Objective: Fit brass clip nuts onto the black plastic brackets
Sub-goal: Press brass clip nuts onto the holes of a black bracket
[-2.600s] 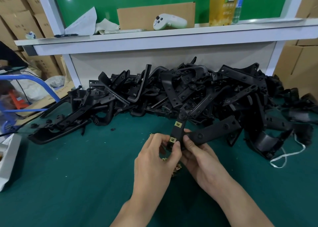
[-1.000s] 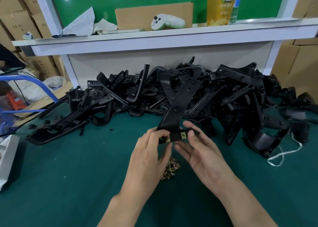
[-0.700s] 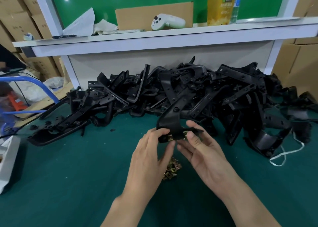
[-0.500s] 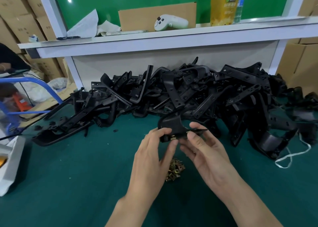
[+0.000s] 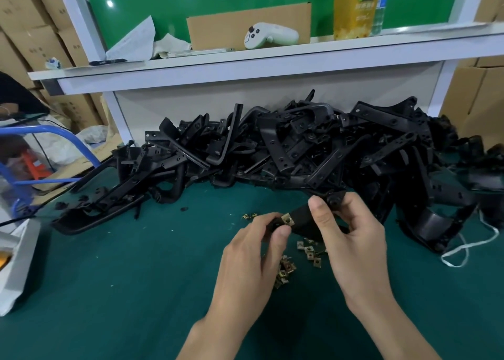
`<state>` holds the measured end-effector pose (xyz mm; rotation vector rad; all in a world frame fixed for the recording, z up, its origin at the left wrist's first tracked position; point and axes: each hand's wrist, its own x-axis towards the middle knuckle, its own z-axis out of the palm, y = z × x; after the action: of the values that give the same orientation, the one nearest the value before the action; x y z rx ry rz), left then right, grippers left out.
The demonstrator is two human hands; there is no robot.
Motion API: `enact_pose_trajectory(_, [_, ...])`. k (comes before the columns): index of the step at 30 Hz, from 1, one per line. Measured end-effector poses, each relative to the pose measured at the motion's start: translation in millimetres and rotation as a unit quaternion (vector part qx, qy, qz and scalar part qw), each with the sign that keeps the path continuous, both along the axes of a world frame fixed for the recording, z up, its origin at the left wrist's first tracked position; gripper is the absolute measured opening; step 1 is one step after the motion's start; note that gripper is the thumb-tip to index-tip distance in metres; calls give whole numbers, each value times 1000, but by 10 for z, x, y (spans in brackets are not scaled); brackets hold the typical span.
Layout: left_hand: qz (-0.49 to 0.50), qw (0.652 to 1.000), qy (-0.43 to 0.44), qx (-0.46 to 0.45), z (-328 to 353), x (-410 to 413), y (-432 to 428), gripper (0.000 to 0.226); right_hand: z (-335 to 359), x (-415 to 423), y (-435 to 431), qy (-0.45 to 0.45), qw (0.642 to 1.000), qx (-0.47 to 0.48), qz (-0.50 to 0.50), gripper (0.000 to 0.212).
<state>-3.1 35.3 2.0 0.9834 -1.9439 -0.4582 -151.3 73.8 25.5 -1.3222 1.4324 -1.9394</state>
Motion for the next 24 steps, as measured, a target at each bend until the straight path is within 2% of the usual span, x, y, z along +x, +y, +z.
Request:
enact_pose_trajectory(2, [-4, 1000, 7, 10, 17, -9, 10, 37, -1, -18, -6, 4, 1000, 5, -12, 29])
enact_pose_trajectory(5, [1, 1000, 7, 12, 16, -21, 15, 26, -13, -43, -12, -4, 1000, 28, 8, 35])
enact_pose_trajectory(9, [11, 1000, 12, 3, 2, -10, 14, 26, -19, -84, -6, -11, 996, 60, 68, 25])
enact_pose_trajectory(14, [49, 998, -6, -39, 23, -9, -16, 41, -19, -110, -12, 20, 987, 99, 127, 45])
enact_pose_trajectory(21, [-4, 1000, 27, 12, -13, 8, -15, 34, -78, -49, -47, 38, 989, 102, 104, 38])
enact_pose_trajectory(24, [-9, 1000, 23, 7, -19, 11, -23, 30, -98, -41, -48, 50, 989, 106, 86, 32])
